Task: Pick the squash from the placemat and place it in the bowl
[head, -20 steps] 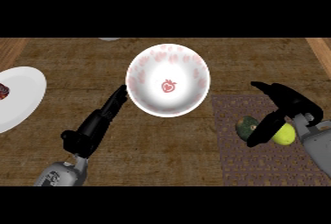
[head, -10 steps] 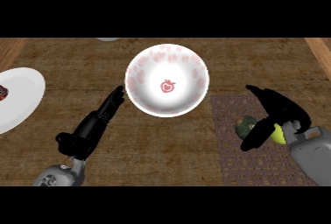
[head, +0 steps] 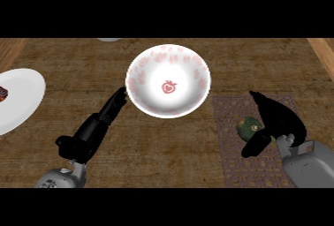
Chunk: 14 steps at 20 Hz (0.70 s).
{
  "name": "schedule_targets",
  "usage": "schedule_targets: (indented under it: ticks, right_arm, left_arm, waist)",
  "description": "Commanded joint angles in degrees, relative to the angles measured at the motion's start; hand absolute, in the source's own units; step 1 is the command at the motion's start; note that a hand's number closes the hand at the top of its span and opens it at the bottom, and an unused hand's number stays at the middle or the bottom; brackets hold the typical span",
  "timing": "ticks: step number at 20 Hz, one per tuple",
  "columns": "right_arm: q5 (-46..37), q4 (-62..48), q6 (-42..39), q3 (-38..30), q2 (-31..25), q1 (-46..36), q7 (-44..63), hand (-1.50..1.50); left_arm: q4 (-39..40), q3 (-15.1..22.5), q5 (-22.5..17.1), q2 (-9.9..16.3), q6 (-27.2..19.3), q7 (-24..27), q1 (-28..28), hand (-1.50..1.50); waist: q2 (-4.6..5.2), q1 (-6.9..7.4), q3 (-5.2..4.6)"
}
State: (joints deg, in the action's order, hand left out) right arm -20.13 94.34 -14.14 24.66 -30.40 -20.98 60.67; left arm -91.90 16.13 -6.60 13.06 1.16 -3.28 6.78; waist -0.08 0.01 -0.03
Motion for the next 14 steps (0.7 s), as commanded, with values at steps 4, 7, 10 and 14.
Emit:
schedule_targets:
  ticks: [4, 7, 10, 14]
  right_arm:
    - [-6.39, -5.98, -0.12, -2.21, 1.94, 1.74, 0.17, -1.50]
    - [-5.92, -8.00, -3.10, -3.69, 4.59, 0.59, 1.19, -1.50]
    - [-6.59, -5.52, -3.16, -6.55, 3.62, 4.41, -1.15, -1.50]
    - [-12.00, -8.42, 0.35, -4.51, 7.33, 7.75, -4.80, -1.50]
  left_arm:
    - [0.36, -3.48, -0.93, 1.71, 4.00, 2.24, -1.26, 0.00]
    - [1.28, -4.08, -0.79, -0.77, 3.48, -0.93, 2.19, 0.00]
    - [-2.42, -2.09, 2.23, -2.51, 1.69, -2.37, -0.30, 0.00]
    - [1.46, -5.51, 0.95, -0.59, 6.38, 2.47, -1.70, 0.00]
  waist:
    - [0.06, 0.24, 0.02]
    - [0.08, 0.14, 0.02]
    - [0.00, 0.06, 0.03]
    - [0.06, 0.09, 0.02]
